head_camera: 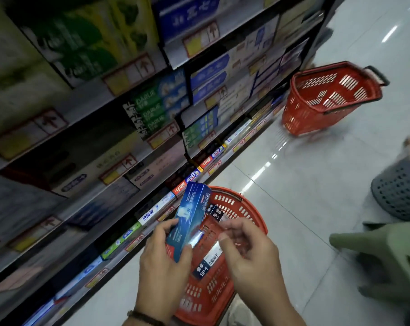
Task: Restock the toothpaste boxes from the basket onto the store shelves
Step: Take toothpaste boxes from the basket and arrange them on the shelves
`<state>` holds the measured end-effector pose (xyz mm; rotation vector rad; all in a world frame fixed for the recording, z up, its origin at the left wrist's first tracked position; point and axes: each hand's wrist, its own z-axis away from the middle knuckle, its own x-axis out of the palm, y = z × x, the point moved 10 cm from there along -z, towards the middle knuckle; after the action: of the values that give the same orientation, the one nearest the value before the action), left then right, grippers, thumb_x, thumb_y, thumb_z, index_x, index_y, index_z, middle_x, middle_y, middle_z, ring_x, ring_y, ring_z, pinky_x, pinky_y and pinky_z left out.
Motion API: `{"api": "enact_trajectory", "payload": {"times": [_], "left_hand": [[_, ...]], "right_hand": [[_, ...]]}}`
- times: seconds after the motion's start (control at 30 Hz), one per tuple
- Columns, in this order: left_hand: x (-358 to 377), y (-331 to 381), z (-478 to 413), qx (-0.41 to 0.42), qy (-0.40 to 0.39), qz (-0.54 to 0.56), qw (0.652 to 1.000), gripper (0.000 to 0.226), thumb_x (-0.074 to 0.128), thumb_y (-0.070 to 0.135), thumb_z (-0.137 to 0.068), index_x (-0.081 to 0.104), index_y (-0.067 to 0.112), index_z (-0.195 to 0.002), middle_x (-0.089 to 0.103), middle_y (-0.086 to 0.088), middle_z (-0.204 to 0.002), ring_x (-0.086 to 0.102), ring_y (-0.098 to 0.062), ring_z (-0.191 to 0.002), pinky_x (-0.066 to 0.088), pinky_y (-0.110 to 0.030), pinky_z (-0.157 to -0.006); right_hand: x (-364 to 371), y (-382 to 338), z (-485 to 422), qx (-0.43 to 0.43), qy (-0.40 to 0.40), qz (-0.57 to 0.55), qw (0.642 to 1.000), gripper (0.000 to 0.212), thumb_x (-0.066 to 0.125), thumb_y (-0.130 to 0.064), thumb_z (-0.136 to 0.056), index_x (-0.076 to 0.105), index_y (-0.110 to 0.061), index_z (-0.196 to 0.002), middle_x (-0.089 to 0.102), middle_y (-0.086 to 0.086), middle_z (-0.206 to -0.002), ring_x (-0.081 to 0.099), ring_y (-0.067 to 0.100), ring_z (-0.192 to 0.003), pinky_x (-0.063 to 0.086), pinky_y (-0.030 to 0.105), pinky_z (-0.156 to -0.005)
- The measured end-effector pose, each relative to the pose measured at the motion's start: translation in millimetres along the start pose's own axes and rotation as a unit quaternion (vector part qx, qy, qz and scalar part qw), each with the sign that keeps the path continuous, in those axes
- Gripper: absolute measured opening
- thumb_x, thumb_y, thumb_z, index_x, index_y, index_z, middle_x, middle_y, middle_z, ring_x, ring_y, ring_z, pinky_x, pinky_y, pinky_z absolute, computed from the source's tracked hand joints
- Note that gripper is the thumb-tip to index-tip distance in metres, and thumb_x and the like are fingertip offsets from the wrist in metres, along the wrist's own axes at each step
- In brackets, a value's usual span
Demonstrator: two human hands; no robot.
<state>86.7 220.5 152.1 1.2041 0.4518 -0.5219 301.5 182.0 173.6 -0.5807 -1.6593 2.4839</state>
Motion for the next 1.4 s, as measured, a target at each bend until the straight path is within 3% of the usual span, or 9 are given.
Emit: {"api": "enact_trajectory", "payload": {"times": [0.2,0.43,0.63,0.8,0.93,1.07,1.17,1.3,1.4], "left_hand": [[-57.9,62.4,20.2,0.003,-0.005,0.005,1.000,0.048,0.078,0.029,-0.090,0.049,0.057,-0.117,0.064,0.022,-0.120,0.066,-0.012,-0.111,0.059,-0.037,-0.090],[-137.3,132.5,48.8,0.005,0.019,0.014,1.000,0.054,0.085,0.016,-0.083,0.056,0.051,-0.112,0.068,0.029,-0.109,0.065,0.007,-0.101,0.049,-0.016,-0.080],[-193.1,178.9,75.7,-0.001,0.043,0.037,0.998,0.062,0.085,0.012,-0.077,0.054,0.054,-0.110,0.066,0.042,-0.102,0.063,0.018,-0.092,0.057,-0.035,-0.090],[-230.7,212.9,96.0,0.038,0.046,0.046,0.997,0.053,0.083,0.009,-0.082,0.057,0.042,-0.115,0.072,0.023,-0.109,0.067,0.014,-0.089,0.050,-0.008,-0.067],[-259.3,241.5,107.1,0.074,0.036,0.039,0.996,0.052,0.080,0.008,-0.088,0.055,0.040,-0.120,0.069,0.023,-0.118,0.063,0.017,-0.104,0.049,-0.004,-0.073],[-286.9,272.4,117.5,0.119,0.039,0.021,0.992,0.054,0.080,0.008,-0.087,0.055,0.041,-0.121,0.068,0.027,-0.120,0.055,0.022,-0.113,0.046,-0.002,-0.080],[-300.9,295.3,124.7,0.158,0.040,-0.001,0.987,0.054,0.079,0.006,-0.086,0.054,0.038,-0.122,0.064,0.040,-0.116,0.054,0.025,-0.112,0.043,0.000,-0.082],[-318.1,321.2,127.9,0.196,0.037,-0.008,0.980,0.055,0.079,0.007,-0.087,0.055,0.037,-0.126,0.066,0.028,-0.124,0.054,0.021,-0.120,0.042,0.000,-0.088],[-331.3,337.4,128.6,0.221,0.040,-0.013,0.974,0.055,0.080,0.008,-0.086,0.056,0.039,-0.126,0.065,0.028,-0.126,0.054,0.018,-0.123,0.042,-0.001,-0.090]], "right_hand": [[-15.3,-83.8,22.7,-0.035,-0.022,0.028,0.999,0.018,0.077,-0.020,-0.094,0.074,-0.038,-0.098,0.074,-0.016,-0.093,0.069,0.006,-0.085,0.052,0.015,-0.073],[-27.6,-182.9,47.9,-0.086,-0.037,0.038,0.995,0.020,0.076,-0.021,-0.093,0.073,-0.039,-0.100,0.072,-0.014,-0.095,0.066,0.006,-0.083,0.051,0.017,-0.068],[-31.3,-245.5,66.5,-0.123,-0.050,0.051,0.990,0.018,0.076,-0.026,-0.093,0.070,-0.040,-0.103,0.071,-0.010,-0.098,0.067,0.004,-0.090,0.055,0.021,-0.077],[-35.8,-298.9,75.1,-0.170,-0.042,0.074,0.982,0.023,0.075,-0.027,-0.095,0.066,-0.046,-0.106,0.067,-0.017,-0.104,0.065,0.000,-0.094,0.052,0.017,-0.075],[-42.8,-340.6,74.7,-0.215,-0.029,0.091,0.972,0.031,0.074,-0.035,-0.095,0.062,-0.045,-0.122,0.060,-0.022,-0.116,0.063,-0.002,-0.102,0.054,0.026,-0.090],[-43.5,-377.4,76.7,-0.251,-0.048,0.111,0.960,0.041,0.071,-0.039,-0.098,0.059,-0.041,-0.137,0.056,-0.026,-0.125,0.059,-0.007,-0.108,0.049,0.019,-0.092],[-39.6,-392.1,73.8,-0.250,-0.076,0.089,0.961,0.044,0.069,-0.042,-0.100,0.056,-0.044,-0.142,0.058,-0.024,-0.133,0.057,-0.003,-0.120,0.051,0.026,-0.099],[-32.7,-408.2,71.1,-0.241,-0.129,0.024,0.962,0.038,0.063,-0.049,-0.098,0.062,-0.049,-0.136,0.068,-0.018,-0.128,0.064,0.006,-0.121,0.058,0.044,-0.101],[-35.9,-424.0,71.4,-0.256,-0.146,-0.024,0.955,0.031,0.064,-0.026,-0.105,0.067,-0.040,-0.132,0.074,-0.014,-0.122,0.068,0.008,-0.115,0.060,0.048,-0.099]]}}
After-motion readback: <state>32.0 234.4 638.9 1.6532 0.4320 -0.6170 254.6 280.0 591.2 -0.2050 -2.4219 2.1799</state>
